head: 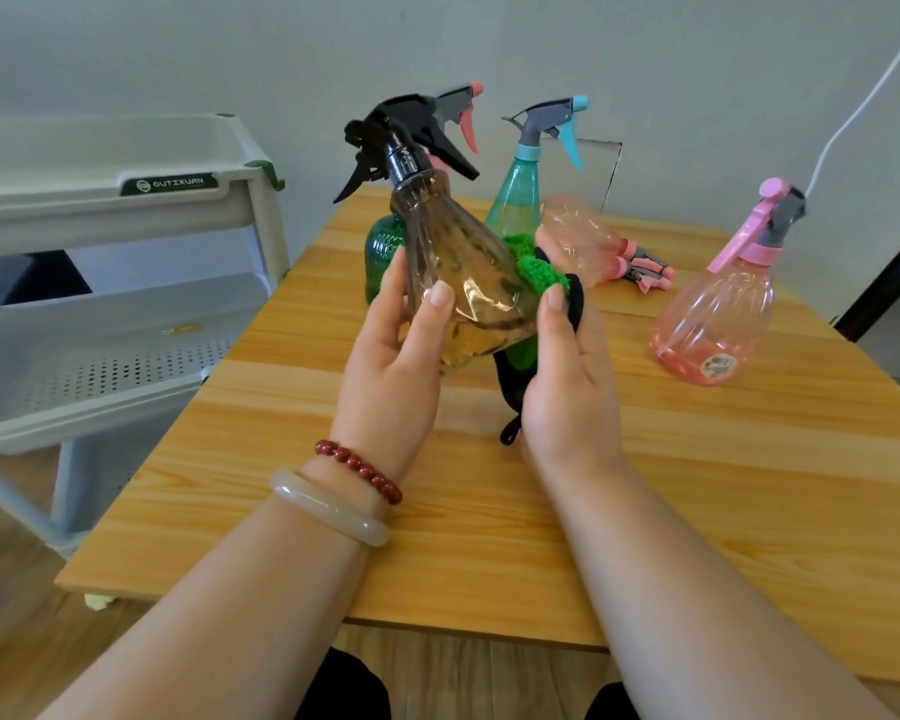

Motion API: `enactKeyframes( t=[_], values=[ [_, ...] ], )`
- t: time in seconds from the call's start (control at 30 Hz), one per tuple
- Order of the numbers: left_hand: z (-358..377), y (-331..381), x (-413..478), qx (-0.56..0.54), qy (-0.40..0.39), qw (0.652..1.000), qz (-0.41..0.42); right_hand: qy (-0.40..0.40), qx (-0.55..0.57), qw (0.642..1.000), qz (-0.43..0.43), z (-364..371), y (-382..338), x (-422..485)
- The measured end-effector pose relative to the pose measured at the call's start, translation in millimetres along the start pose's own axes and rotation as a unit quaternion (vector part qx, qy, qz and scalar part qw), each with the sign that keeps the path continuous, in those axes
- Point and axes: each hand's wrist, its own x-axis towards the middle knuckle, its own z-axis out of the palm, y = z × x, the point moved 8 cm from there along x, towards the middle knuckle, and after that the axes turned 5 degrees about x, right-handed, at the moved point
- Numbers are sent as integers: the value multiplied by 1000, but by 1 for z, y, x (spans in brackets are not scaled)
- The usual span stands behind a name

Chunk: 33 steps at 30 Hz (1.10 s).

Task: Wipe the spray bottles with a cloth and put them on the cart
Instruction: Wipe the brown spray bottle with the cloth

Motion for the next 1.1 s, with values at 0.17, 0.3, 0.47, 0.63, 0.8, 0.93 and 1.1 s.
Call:
enactKeyframes(
  t=[0.17,0.3,0.47,0.63,0.8,0.93,1.1],
  values=[
    [5,2,0,-59,-31,998,-2,-84,-184,966,-163,20,-18,-8],
    [-3,1,0,-86,-26,996,-12,-105,-200,950,-216,28,-22,-11],
    [-4,-2,1,-51,7,999,-17,-45,-42,998,-13,13,7,-3],
    [-5,-2,3,-38,8,999,-8,-114,-198,954,-191,31,-19,-12],
    [-3,-1,-1,-34,4,999,-7,-22,-29,999,41,7,15,-2],
    [-3,1,0,-47,9,999,-5,-87,-139,979,-123,18,-13,-11],
    [-6,0,1,-53,4,999,-11,-66,-148,978,-132,22,-11,-6]
  ],
)
